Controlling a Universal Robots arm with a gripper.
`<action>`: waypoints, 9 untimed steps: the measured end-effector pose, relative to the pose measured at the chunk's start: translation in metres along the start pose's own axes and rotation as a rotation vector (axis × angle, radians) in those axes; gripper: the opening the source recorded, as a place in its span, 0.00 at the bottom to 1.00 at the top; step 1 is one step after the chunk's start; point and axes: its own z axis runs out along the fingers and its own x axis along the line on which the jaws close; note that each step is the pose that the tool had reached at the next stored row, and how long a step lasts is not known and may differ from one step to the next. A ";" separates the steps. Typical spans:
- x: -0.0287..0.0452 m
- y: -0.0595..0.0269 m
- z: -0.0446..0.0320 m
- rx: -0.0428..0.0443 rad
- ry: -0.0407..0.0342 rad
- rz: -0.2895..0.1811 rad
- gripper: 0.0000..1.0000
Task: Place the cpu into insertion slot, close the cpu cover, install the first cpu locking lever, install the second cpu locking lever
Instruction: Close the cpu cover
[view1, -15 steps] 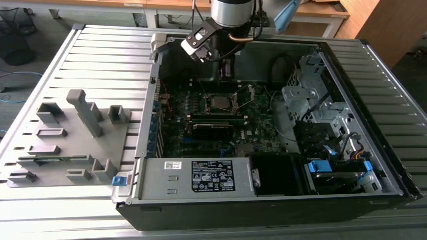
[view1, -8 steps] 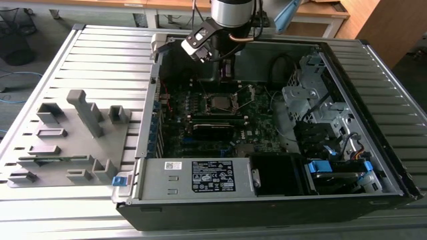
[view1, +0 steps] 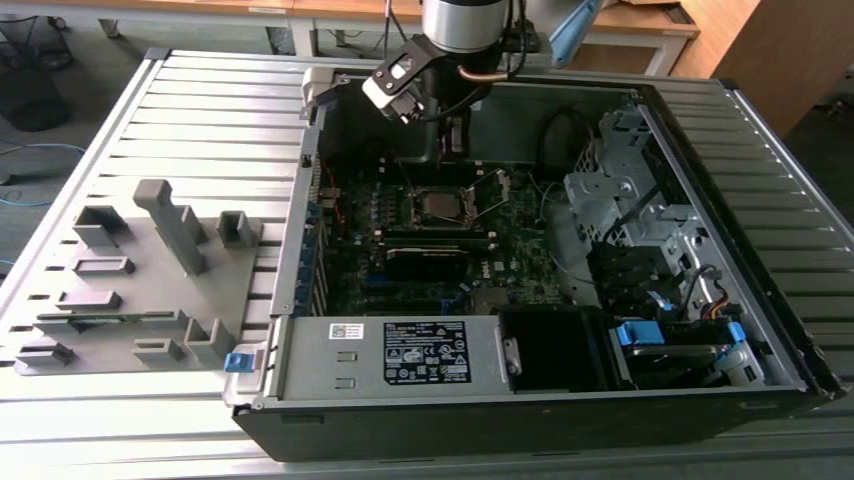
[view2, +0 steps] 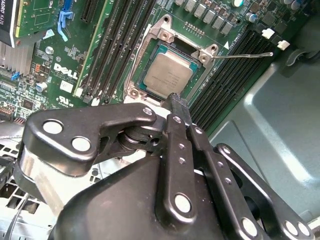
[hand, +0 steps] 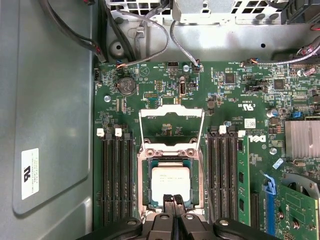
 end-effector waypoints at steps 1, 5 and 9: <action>0.0000 0.0000 0.0000 0.0001 0.0000 0.000 0.11; 0.0000 0.0014 0.0000 0.0002 -0.0002 0.000 0.11; 0.0001 0.0042 0.0002 0.0001 0.0000 0.000 0.11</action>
